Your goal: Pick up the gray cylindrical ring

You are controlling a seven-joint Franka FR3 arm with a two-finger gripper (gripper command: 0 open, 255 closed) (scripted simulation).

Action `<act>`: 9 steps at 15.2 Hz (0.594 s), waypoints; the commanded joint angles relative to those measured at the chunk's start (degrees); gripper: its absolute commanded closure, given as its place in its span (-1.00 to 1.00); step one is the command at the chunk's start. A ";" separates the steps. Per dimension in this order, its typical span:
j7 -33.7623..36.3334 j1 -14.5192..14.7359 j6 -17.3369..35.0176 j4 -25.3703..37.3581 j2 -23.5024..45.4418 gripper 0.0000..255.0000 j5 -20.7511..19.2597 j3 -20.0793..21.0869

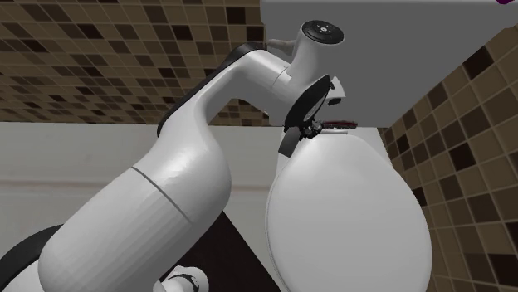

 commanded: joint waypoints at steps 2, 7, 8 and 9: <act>0.00 -0.02 -0.02 -0.04 0.04 1.00 -0.02 -0.03; -0.02 -0.01 -2.22 2.09 -0.04 1.00 -0.01 -0.01; -0.02 -0.01 -3.00 2.89 -0.02 1.00 -0.01 -0.01; -0.02 0.00 -3.78 3.70 0.02 1.00 -0.01 0.00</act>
